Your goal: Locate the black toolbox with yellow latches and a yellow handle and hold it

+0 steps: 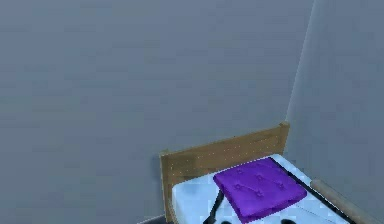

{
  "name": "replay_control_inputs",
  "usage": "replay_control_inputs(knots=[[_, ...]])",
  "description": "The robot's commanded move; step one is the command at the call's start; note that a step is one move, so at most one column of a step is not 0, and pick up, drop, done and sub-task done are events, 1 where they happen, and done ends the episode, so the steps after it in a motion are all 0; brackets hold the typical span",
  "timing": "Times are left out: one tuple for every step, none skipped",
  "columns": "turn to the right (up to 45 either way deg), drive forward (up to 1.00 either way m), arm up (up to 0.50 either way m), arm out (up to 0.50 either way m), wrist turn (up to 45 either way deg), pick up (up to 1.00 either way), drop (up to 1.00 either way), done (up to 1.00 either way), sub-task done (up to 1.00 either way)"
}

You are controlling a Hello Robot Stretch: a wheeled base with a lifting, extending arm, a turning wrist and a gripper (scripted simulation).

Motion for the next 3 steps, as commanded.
replay_control_inputs(knots=[[0.0, 0.00, 0.00, 0.00, 24.0, 0.00, 0.00, 0.00, 0.00], [0.0, 0.00, -0.30, 0.00, 0.0, 0.00, 0.00, 0.00, 0.00], [0.0, 0.00, 0.00, 0.00, 0.0, 1.00, 0.00, 0.00, 0.00]])
